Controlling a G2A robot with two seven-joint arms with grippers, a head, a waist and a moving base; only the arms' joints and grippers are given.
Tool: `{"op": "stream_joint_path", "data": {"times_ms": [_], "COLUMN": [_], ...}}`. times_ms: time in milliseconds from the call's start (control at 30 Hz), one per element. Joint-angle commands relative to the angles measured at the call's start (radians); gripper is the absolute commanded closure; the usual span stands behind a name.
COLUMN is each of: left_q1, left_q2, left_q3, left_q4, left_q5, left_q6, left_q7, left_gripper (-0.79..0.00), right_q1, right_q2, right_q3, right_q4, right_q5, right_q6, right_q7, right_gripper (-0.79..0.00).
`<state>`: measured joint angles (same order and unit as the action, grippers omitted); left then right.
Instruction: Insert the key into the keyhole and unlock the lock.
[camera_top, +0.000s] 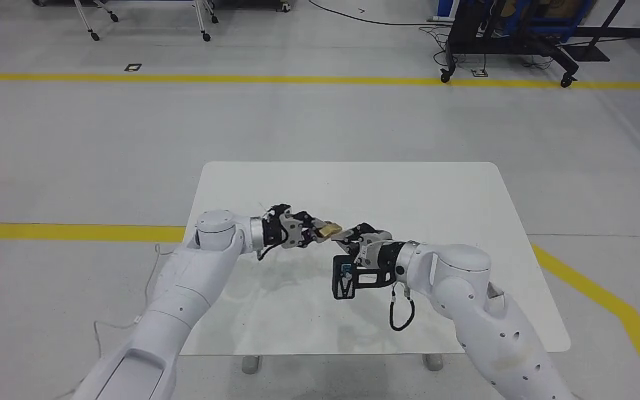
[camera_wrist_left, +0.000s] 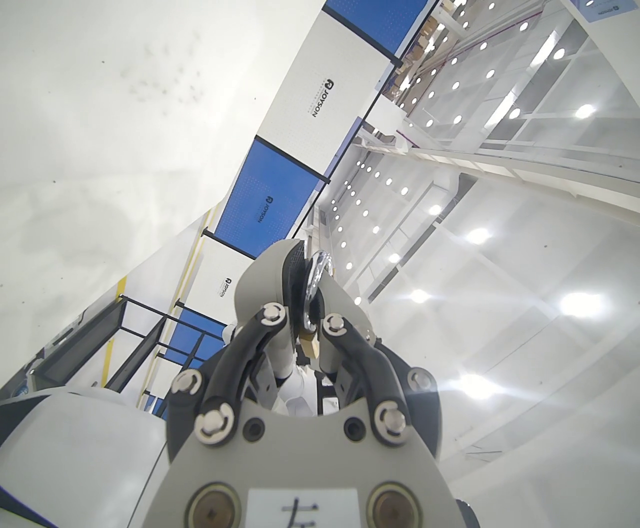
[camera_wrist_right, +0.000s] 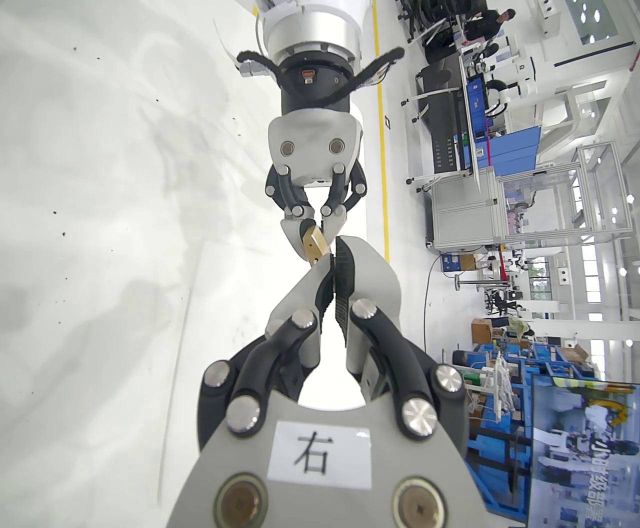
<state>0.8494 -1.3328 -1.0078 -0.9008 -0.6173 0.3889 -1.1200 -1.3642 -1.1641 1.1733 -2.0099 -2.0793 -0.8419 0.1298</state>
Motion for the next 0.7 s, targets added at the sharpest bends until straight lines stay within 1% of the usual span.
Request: {"op": "stream_joint_path", "data": {"times_ms": [0,233,667], "left_q1": [-0.003,-0.014,-0.024], "left_q2": [0.000,-0.003,-0.005], "left_q3": [0.003,0.013,0.032], "left_q4": [0.004,0.018,0.029], "left_q5": [-0.002,-0.016,-0.019], "left_q6": [0.007,0.022,0.014], "left_q7": [-0.006,-0.012,-0.008], "left_gripper": [0.000,0.000,0.000], "right_q1": [-0.001,-0.004,0.002], "right_q2": [0.000,0.009,0.017], "right_q3": [0.000,-0.017,-0.043], "right_q4": [0.000,0.003,0.001], "right_q5": [0.001,-0.052,-0.096], "right_q6": [0.004,0.000,0.002], "right_q7": [-0.002,-0.028,-0.005], "right_gripper": [0.000,0.000,0.000]}}
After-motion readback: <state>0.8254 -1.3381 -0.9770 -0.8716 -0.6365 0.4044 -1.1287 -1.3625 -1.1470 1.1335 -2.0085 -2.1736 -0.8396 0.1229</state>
